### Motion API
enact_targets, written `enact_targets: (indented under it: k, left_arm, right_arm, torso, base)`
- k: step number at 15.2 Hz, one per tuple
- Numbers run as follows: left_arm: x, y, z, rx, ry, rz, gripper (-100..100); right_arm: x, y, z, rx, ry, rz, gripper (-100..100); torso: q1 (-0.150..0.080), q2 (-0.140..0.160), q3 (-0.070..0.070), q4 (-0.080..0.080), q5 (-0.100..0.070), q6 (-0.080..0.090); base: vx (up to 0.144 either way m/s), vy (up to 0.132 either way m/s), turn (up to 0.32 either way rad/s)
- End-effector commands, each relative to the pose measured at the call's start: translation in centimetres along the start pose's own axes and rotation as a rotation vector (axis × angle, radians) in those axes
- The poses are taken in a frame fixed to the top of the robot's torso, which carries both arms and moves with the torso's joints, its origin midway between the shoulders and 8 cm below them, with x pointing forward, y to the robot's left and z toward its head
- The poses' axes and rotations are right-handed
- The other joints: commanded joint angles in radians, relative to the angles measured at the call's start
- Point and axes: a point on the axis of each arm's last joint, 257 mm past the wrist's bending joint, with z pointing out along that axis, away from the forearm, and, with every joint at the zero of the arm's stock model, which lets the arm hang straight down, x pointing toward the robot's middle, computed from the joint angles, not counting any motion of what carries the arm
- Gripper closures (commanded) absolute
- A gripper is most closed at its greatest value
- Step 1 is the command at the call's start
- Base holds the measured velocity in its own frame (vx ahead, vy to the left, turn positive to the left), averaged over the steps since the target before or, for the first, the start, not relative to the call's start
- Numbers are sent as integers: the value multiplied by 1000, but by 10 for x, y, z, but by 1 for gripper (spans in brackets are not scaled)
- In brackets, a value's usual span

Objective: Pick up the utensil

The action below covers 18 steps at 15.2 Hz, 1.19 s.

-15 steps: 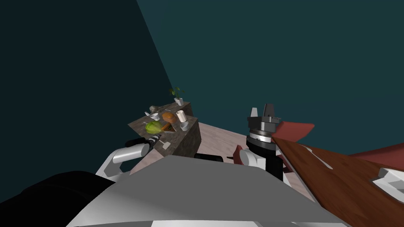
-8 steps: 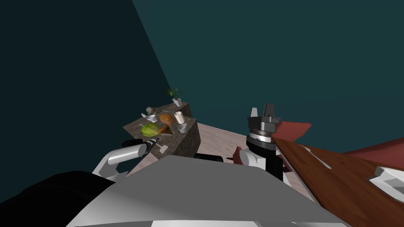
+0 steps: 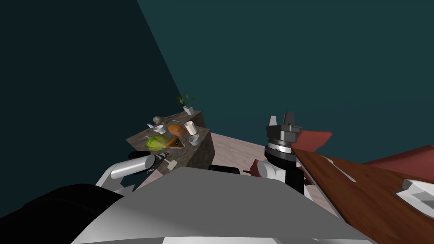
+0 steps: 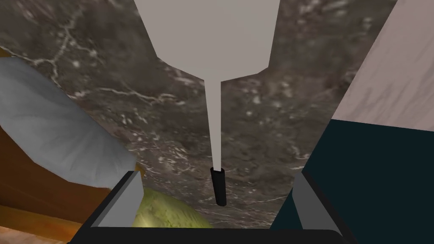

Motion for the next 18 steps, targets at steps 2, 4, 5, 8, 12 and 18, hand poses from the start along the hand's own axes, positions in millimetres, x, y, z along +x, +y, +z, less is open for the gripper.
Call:
enact_targets:
  k: [2,4,5,8,12,18]
  left_arm:
    - [6,14,-1,-43,36,4,-100]
    - [10,24,-2,-74,63,7,-100]
    - [12,32,-3,-93,83,10,-100]
    - [18,41,-4,-122,112,12,-100]
    - [27,60,-8,-174,170,16,-100]
    - [33,56,16,-165,157,3,-100]
  right_arm:
    - [0,0,0,0,0,0,0]
    - [0,0,0,0,0,0,0]
    - [0,0,0,0,0,0,0]
    - [0,0,0,0,0,0,0]
    - [0,0,0,0,0,0,0]
    - [0,0,0,0,0,0,0]
  torso:
    - [0,0,0,0,0,0]
    - [0,-1,0,0,0,0]
    - [0,-1,0,0,0,0]
    - [0,-1,0,0,0,0]
    - [0,-1,0,0,0,0]
    - [1,5,3,1,0,0]
  base:
    - [45,1,-49]
    - [62,2,-50]
    - [63,7,-44]
    - [55,1,-43]
    - [53,8,-46]
    - [-17,17,-29]
